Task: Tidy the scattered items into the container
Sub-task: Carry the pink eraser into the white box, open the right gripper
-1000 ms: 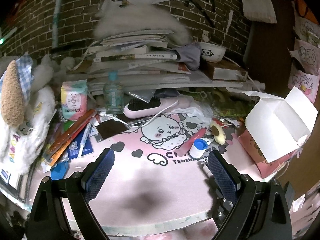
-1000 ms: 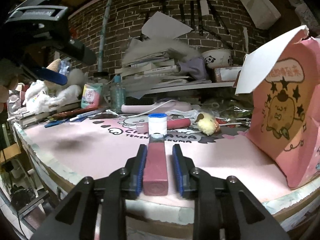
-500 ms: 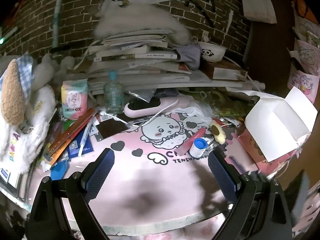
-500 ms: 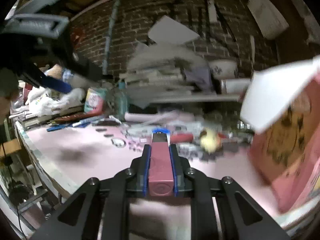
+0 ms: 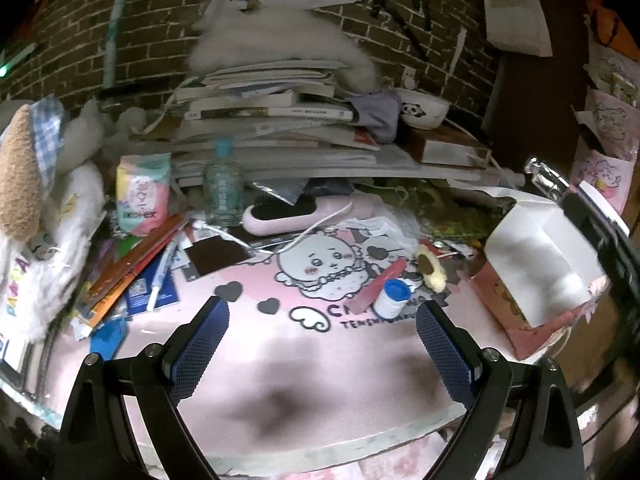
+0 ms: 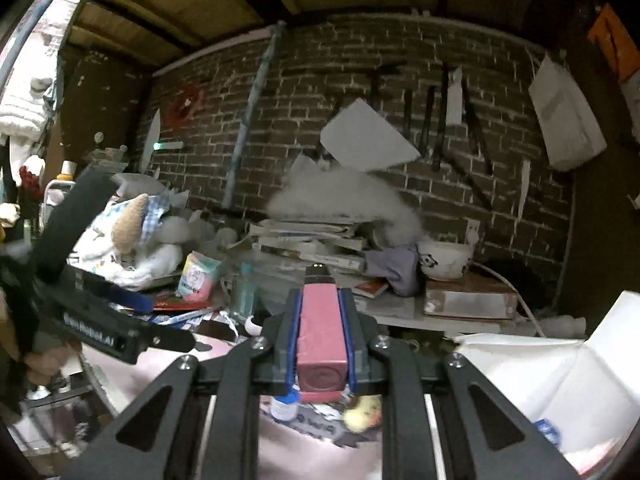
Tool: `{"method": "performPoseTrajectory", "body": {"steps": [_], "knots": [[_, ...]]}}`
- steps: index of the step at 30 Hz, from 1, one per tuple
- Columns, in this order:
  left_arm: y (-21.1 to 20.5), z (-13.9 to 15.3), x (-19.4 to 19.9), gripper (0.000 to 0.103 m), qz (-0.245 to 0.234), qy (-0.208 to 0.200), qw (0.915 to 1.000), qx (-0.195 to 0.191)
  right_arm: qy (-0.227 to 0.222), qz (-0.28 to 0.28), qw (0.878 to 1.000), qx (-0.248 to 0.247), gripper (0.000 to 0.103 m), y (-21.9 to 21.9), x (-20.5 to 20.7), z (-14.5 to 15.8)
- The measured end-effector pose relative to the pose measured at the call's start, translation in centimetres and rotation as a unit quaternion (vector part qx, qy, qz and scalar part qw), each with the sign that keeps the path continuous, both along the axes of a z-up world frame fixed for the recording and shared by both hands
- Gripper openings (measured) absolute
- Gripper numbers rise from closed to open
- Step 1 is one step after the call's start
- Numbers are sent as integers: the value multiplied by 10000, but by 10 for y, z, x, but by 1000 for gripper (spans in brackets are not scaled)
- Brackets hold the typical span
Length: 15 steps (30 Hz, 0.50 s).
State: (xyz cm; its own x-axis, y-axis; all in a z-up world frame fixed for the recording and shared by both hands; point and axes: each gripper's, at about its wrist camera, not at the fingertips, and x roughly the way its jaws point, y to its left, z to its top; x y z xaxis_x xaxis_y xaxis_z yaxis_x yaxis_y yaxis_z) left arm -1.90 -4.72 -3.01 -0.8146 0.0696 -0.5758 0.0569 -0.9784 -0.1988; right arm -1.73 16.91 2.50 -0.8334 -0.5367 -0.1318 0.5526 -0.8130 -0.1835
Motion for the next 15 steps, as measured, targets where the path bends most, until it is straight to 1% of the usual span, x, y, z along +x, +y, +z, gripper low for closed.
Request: {"method": "performPoseTrajectory", "body": {"steps": [2,5,8,9,10,12,15], "knots": [[3,0,-2,94,-55,-1,10000,0,-236,-83,9996,86,15,19,-7,11],[9,0,-5,94,-91,-15,9999,-41,-801,-295,9958,342,15,51,-27,24],[13,-1,-7,94,-140,-33,9999,-23,-1485,-598,9846,706,15,80,-53,26],[14,-2,-8,94,-159,-44,9999,-25,-1615,-681,9816,763,15,88,-58,24],[15,-3,-9,94,-170,-61,9998,-39,-1837,-762,9762,868,15,94,-67,21],[17,-5,-11,94,-177,-92,9998,-74,-2145,-817,9683,989,15,102,-79,15],[18,-9,-14,94,-197,-147,9997,-76,-2636,-833,9523,1292,15,105,-97,2]]}}
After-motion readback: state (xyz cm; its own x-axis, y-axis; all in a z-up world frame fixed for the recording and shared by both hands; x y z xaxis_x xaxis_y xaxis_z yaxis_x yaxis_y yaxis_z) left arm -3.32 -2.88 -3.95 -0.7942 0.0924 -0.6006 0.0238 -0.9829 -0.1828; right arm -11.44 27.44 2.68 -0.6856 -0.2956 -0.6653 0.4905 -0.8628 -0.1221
